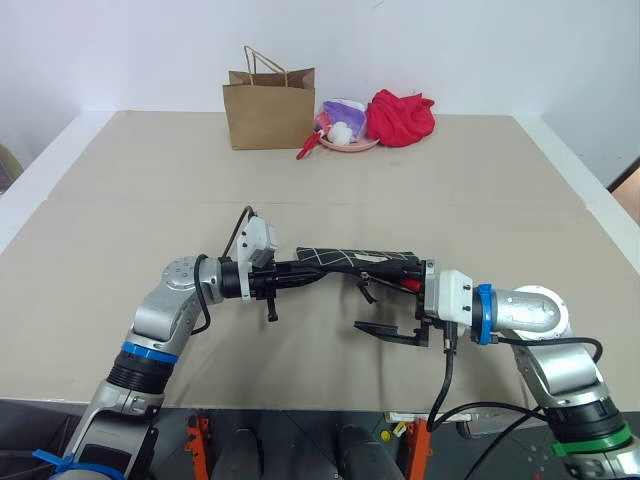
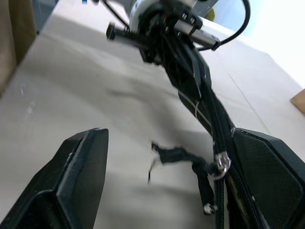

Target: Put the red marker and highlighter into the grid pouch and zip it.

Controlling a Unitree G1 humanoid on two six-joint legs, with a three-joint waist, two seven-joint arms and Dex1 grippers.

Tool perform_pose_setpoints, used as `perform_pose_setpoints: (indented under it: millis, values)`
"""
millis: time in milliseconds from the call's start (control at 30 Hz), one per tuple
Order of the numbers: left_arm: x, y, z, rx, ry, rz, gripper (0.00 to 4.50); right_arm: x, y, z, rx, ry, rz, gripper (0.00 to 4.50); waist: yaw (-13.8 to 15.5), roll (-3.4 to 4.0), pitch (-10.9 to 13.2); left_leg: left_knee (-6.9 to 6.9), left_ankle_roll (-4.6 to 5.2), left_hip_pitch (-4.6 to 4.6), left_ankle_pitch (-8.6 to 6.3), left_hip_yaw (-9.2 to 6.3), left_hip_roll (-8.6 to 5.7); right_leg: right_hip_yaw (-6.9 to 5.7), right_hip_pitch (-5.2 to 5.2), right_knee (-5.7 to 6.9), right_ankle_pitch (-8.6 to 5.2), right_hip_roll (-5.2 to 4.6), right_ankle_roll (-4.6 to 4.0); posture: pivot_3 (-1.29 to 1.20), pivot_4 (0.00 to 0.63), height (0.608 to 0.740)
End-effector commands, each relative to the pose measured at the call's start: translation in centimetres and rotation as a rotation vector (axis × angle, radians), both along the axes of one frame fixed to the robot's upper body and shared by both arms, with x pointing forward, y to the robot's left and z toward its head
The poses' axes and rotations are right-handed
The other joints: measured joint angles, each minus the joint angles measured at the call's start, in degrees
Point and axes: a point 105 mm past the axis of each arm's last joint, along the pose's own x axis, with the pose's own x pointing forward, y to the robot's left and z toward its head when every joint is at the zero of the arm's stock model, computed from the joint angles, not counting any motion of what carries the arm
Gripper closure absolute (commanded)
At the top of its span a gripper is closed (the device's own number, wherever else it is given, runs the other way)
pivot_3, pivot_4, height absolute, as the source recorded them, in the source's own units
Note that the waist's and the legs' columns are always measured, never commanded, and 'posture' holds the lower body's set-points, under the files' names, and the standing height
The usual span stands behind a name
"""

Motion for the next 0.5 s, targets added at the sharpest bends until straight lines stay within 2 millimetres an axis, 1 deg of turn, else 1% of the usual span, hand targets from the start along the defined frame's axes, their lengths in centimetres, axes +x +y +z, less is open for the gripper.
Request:
perform_pose_setpoints:
  millis: [33,67,133,167,200,233,333,367,500]
  values:
    - [-0.32,-0.03,1.92,-0.031,-0.062,-0.019,4.50,0.10,0.00,0.55,0.009,-0.108,0.030,0.04,0.0,0.00,0.0,0.00,0.00,0.01,0.00,0.00,0.00,0.00,0.01,0.00,0.00,0.00,0.00,0.00,0.150,0.740]
    - [-0.33,-0.03,1.92,-0.031,-0.062,-0.019,4.50,0.14,0.08,0.65,0.015,-0.129,0.036,0.60,0.0,0.00,0.0,0.01,0.00,0.02,0.00,0.00,0.00,0.00,0.02,0.00,0.01,0.00,-0.01,0.00,0.150,0.740]
    - [-0.34,-0.01,1.94,-0.031,-0.062,-0.018,4.50,0.16,0.20,0.68,0.024,-0.147,0.045,0.94,0.0,0.00,0.0,0.01,0.00,0.03,0.00,0.00,0.00,0.00,0.02,0.01,0.01,0.00,-0.01,0.00,0.150,0.740]
    - [-0.35,0.00,1.93,-0.030,-0.063,-0.018,4.50,0.19,0.26,0.77,0.032,-0.160,0.046,1.61,0.0,0.00,0.0,0.00,0.00,0.03,0.00,0.00,0.00,0.00,0.02,0.02,0.01,0.00,-0.01,0.00,0.150,0.740]
    - [-0.36,0.02,1.92,-0.029,-0.063,-0.018,4.50,0.22,0.34,0.84,0.040,-0.167,0.047,2.11,0.0,0.00,0.0,0.00,0.00,0.03,0.00,0.00,0.00,0.00,0.02,0.02,0.01,0.00,-0.01,0.00,0.150,0.740]
    - [-0.37,0.04,1.91,-0.029,-0.063,-0.017,4.50,0.19,0.44,0.95,0.048,-0.176,0.051,2.46,0.0,0.00,0.0,0.00,0.00,0.03,0.00,0.00,0.00,0.00,0.02,0.02,0.01,0.00,-0.01,0.00,0.150,0.740]
    - [-0.39,0.08,1.82,-0.025,-0.061,-0.018,4.50,0.23,0.68,1.32,0.067,-0.189,0.057,3.90,0.0,0.00,0.0,0.00,-0.01,0.03,0.00,0.00,0.00,0.00,0.02,0.02,0.01,0.00,-0.01,0.00,0.150,0.740]
    - [-0.40,0.09,1.80,-0.024,-0.061,-0.018,4.50,0.23,0.71,1.36,0.068,-0.192,0.058,4.48,0.0,0.00,0.0,0.00,-0.01,0.03,0.00,0.00,0.00,0.00,0.03,0.03,0.01,0.00,-0.01,0.00,0.150,0.740]
    - [-0.39,0.05,1.68,-0.022,-0.059,-0.019,4.50,0.29,0.84,1.37,0.079,-0.168,0.053,4.48,0.0,0.00,0.0,0.00,-0.01,0.03,0.00,0.00,0.00,0.00,0.03,0.03,0.01,0.00,-0.01,0.00,0.150,0.740]
